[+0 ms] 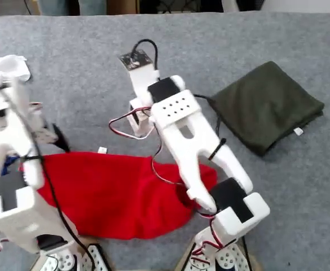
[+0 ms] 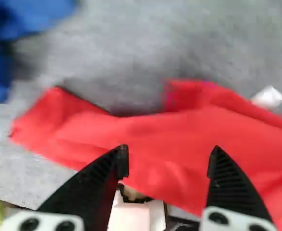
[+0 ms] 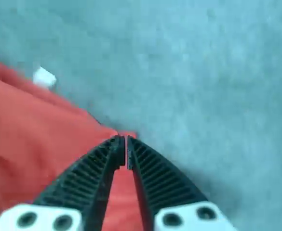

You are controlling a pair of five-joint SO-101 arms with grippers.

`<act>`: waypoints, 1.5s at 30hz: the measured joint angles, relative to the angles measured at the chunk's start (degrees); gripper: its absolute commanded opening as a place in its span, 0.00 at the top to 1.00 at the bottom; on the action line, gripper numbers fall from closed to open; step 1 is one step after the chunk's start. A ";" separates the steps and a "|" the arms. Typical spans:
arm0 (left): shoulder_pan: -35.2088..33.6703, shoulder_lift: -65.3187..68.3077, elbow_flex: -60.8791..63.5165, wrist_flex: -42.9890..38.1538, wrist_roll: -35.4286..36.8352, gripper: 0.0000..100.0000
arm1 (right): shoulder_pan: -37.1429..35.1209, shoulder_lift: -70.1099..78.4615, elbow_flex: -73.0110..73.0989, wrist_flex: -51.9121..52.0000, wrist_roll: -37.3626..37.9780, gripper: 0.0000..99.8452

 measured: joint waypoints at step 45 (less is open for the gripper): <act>-17.49 -22.24 15.91 -8.44 -2.99 0.97 | -13.10 2.02 21.27 -7.82 -12.66 0.76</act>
